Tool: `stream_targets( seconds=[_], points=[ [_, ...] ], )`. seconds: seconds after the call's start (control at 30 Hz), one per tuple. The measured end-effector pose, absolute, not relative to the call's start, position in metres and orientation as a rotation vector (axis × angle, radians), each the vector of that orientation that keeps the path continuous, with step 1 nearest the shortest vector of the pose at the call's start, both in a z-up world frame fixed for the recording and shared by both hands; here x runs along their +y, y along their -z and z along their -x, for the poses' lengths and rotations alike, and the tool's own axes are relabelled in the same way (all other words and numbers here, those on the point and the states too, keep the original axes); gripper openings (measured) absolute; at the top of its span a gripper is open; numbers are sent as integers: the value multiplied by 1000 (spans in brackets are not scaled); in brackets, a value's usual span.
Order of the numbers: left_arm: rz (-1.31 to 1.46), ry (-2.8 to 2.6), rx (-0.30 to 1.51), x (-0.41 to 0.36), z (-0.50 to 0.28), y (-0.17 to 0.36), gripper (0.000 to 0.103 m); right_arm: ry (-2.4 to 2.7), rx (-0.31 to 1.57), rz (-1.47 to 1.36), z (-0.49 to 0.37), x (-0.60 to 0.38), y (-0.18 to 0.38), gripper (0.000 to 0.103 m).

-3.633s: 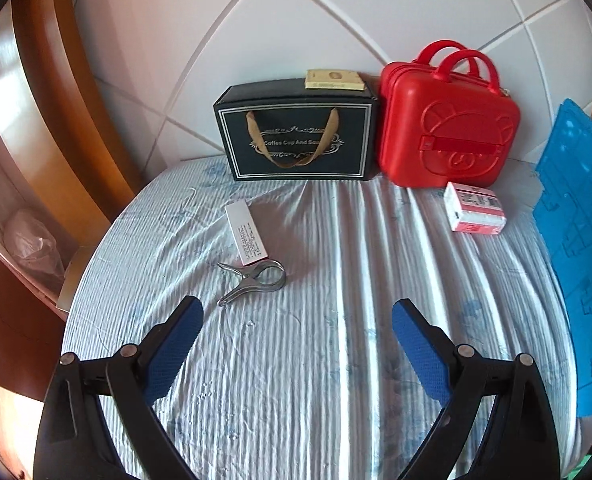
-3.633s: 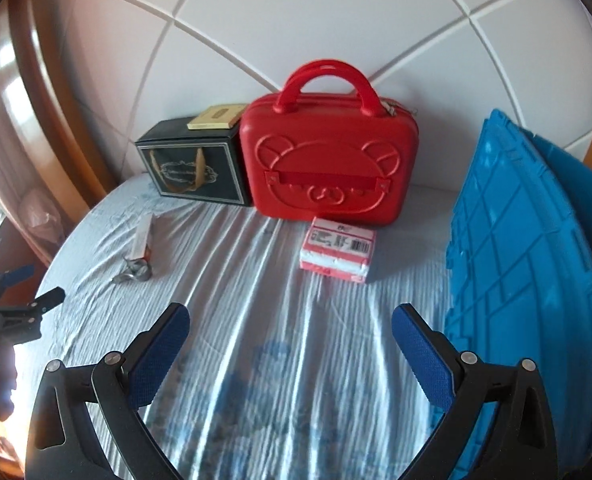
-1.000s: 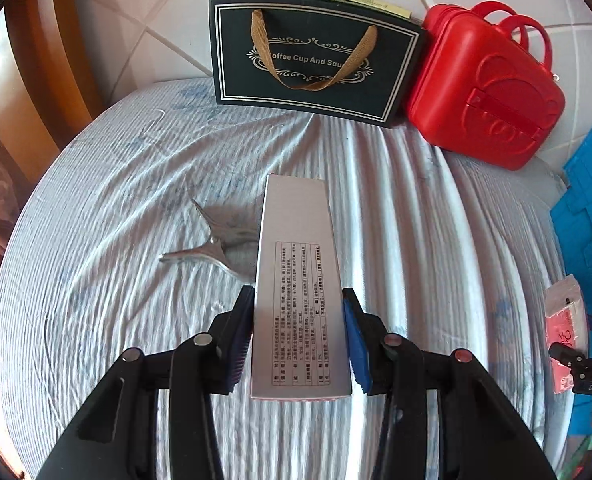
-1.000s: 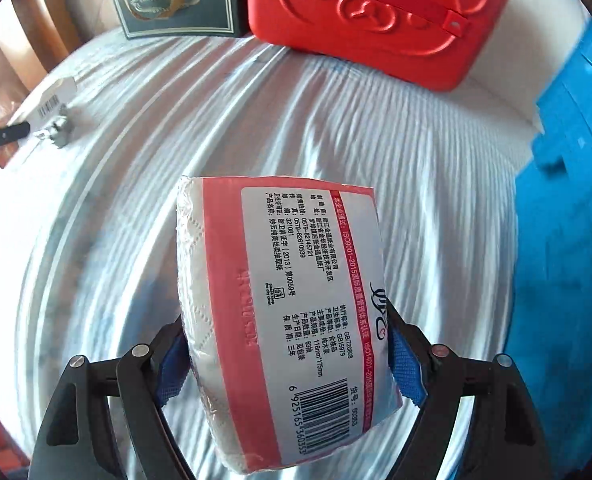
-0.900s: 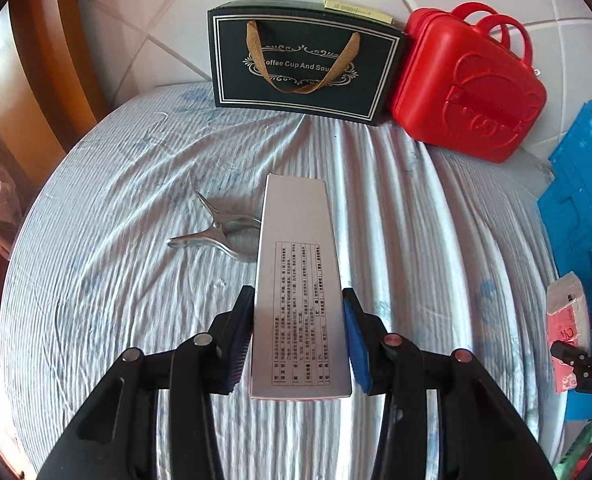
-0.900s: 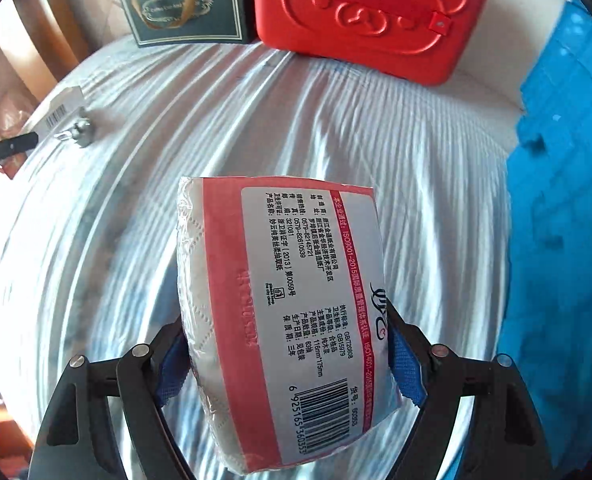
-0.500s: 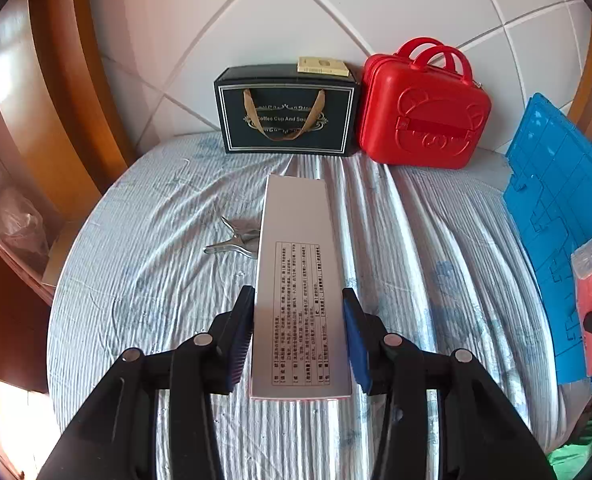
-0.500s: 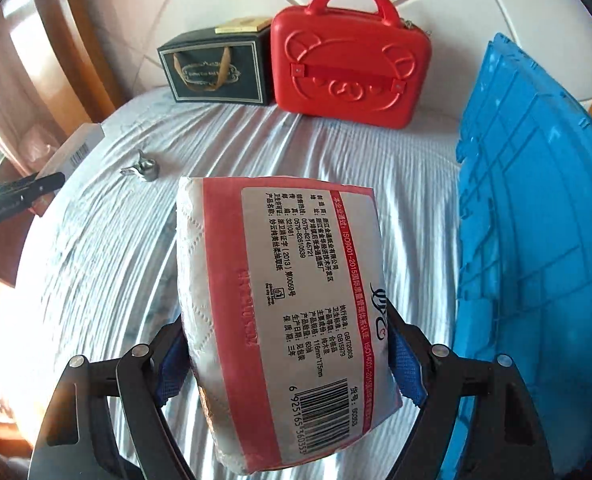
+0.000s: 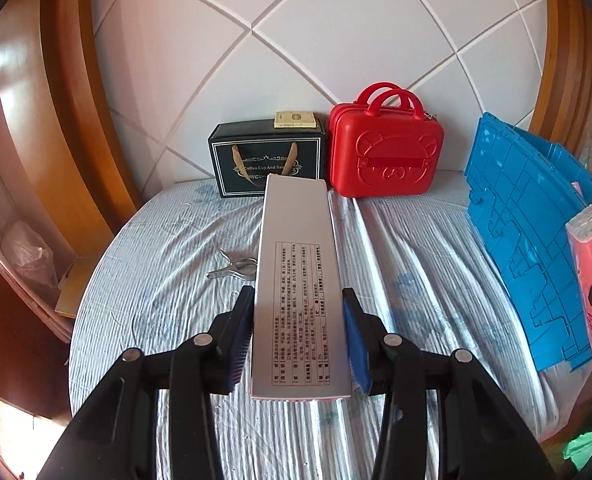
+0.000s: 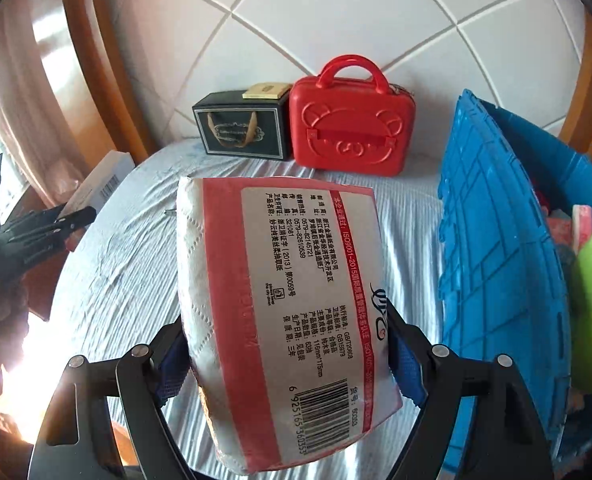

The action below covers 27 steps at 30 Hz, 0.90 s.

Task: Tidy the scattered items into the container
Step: 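Lift and carry the white box and tissue pack over the blue crate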

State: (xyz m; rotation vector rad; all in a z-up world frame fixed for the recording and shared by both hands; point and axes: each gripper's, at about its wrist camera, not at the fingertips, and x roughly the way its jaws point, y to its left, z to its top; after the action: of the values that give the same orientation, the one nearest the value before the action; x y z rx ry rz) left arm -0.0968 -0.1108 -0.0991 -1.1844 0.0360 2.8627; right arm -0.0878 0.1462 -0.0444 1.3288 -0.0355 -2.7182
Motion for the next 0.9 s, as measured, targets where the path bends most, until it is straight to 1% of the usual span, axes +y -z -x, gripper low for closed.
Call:
stream_targets(
  seconds=[0.47,0.9],
  points=[
    [1049,-2922,107,-67,61,45,42,2714,-52,-1110,48,160,-13,83],
    [951,-3011,95,-34,29,0,42,2634,-22,-972,36,179,-41,83]
  ],
)
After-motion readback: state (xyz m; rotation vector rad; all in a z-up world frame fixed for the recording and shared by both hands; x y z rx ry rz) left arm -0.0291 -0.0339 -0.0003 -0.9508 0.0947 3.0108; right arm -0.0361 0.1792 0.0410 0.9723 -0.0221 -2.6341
